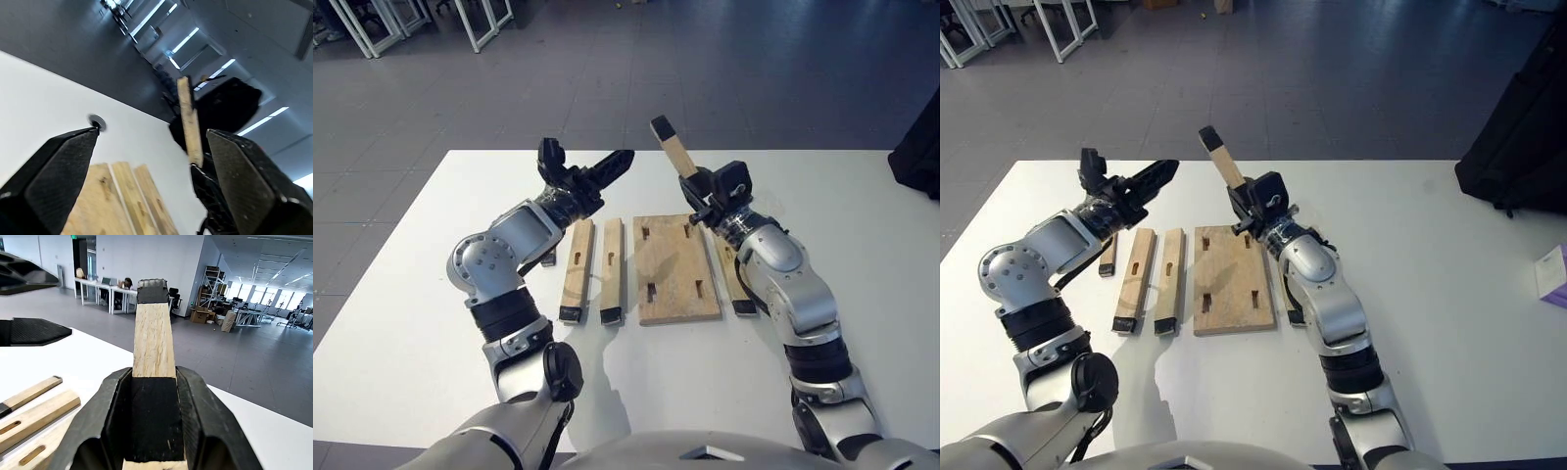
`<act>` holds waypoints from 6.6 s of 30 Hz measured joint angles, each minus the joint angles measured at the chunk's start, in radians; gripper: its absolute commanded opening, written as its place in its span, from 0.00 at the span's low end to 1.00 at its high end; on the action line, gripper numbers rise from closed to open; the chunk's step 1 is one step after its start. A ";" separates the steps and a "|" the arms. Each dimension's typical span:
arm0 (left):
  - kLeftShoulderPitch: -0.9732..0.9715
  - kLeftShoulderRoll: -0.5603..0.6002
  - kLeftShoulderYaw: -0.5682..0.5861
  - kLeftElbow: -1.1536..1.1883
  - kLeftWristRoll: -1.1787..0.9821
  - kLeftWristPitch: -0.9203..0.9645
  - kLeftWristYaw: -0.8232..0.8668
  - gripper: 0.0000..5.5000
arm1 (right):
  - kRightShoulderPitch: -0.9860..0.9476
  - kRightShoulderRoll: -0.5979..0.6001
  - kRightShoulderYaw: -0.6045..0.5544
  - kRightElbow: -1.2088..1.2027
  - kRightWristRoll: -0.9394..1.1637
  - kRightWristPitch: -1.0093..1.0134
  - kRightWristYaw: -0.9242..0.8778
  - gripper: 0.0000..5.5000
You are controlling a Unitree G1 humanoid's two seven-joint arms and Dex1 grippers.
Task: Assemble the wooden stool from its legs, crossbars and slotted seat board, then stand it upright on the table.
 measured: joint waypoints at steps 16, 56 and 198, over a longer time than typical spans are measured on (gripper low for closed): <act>-0.023 0.037 -0.001 0.081 -0.157 0.000 0.032 0.59 | 0.060 0.073 0.154 -0.110 -0.002 0.106 0.010 0.23; 0.095 0.266 -0.069 -0.035 -0.307 -0.066 0.307 0.08 | 0.202 0.019 0.127 -0.266 -0.010 0.194 0.024 0.74; 0.978 0.171 -0.494 -0.764 0.500 -0.094 0.242 0.75 | 0.367 0.078 0.040 -0.308 -0.167 0.229 -0.142 0.94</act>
